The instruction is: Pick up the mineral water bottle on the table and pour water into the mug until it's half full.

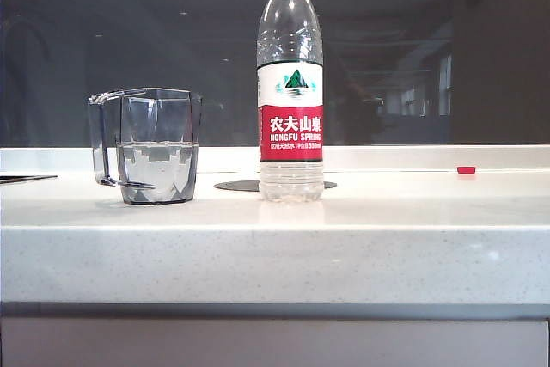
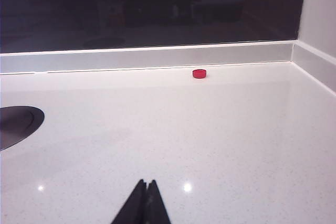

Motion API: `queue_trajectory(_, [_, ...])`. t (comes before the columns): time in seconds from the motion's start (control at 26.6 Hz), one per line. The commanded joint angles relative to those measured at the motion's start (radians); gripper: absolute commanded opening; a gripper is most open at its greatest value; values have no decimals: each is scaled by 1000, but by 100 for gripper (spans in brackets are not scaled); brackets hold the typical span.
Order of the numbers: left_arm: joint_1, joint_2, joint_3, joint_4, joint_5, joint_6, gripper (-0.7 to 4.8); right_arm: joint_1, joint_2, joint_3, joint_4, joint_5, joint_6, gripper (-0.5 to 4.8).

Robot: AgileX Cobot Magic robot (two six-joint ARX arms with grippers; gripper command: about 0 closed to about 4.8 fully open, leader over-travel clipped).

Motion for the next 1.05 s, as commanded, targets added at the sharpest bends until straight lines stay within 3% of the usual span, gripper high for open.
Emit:
queue_trajectory(0.04, [0, 0, 3, 11, 4, 2, -4, 1, -2, -2, 18, -24, -4, 0])
queue_trajectory(1.05, [0, 0, 3, 11, 4, 2, -4, 0, -2, -2, 19, -42, -4, 0])
